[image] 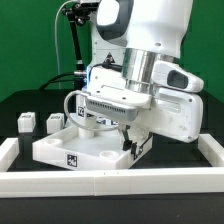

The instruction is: Assemble square table

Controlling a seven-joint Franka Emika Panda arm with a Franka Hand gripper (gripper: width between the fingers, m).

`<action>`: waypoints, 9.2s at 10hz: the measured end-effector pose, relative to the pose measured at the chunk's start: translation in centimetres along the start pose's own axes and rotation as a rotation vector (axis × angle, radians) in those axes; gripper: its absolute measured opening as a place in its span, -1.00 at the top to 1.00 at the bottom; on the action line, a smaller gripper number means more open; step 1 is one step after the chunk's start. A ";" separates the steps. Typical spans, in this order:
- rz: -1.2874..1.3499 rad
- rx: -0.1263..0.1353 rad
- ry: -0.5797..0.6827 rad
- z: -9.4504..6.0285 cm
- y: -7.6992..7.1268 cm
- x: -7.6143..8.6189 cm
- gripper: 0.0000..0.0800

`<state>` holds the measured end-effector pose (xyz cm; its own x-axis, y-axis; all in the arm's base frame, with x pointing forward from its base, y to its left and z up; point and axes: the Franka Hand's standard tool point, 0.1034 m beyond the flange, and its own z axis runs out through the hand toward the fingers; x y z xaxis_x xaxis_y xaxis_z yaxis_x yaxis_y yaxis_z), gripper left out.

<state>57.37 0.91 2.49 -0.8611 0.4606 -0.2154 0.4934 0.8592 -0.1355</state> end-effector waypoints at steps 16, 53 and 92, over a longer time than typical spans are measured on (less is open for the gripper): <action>-0.450 0.076 0.023 -1.4 4.4 3.5 0.85; -0.441 0.327 0.108 -4.7 11.9 4.7 0.15; 1.751 0.288 0.003 -8.2 -1.0 -0.9 -0.62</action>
Offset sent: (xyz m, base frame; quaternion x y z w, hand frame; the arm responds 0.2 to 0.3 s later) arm 0.0017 0.0463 0.0103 0.0057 0.0059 -0.1299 0.9915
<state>56.62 1.52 10.76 0.6475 0.7093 -0.2786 0.7517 -0.6547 0.0802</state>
